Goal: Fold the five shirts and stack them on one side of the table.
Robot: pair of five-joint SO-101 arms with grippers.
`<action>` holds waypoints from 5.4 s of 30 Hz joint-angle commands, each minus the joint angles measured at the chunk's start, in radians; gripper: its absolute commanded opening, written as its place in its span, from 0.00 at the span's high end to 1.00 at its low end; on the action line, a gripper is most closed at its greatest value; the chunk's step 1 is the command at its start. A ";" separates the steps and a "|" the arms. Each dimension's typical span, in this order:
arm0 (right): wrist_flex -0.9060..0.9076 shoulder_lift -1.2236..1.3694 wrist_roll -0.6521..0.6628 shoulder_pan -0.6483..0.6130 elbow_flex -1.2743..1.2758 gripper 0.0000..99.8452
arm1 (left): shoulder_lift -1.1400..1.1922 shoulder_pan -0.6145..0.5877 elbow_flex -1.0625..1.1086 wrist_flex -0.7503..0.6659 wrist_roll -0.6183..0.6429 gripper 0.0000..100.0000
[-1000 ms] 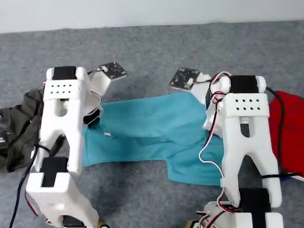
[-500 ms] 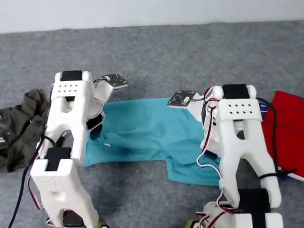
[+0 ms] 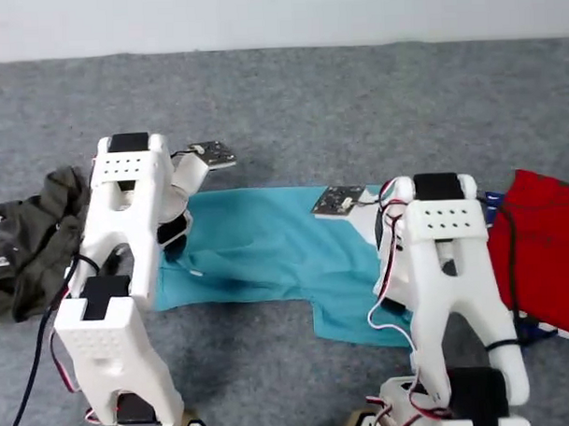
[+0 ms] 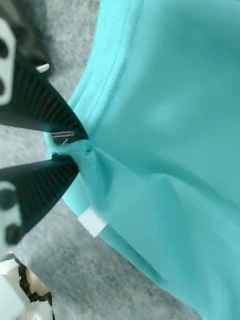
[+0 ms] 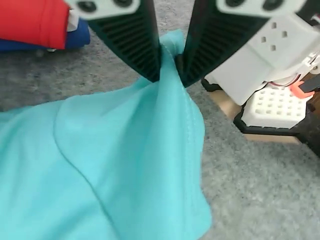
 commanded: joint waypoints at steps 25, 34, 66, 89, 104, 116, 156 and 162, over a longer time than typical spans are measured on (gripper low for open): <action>-0.021 -0.041 0.025 0.005 -0.133 0.79 | -0.348 -0.041 0.053 0.029 -0.015 0.85; -0.145 -0.041 -0.094 0.005 -0.133 0.79 | -0.500 -0.038 0.154 0.012 -0.051 0.86; 0.001 0.022 -0.420 0.404 -0.402 0.99 | -0.356 0.523 0.157 -0.252 0.393 0.99; -0.487 0.995 -0.466 0.091 -1.040 0.99 | -0.356 0.164 0.157 -0.130 0.387 0.99; 0.045 1.001 -0.529 0.079 -1.519 0.99 | -0.356 0.196 0.110 -0.130 0.388 0.99; 0.044 0.346 -0.520 0.317 -0.939 0.99 | -0.344 0.537 0.079 -0.137 0.393 0.98; 0.042 -0.423 -0.141 1.049 -0.155 0.99 | 0.341 1.069 -0.380 -0.132 0.394 0.82; 0.042 -0.450 -0.141 1.049 -0.155 0.99 | 0.408 1.071 -0.443 -0.121 0.425 0.89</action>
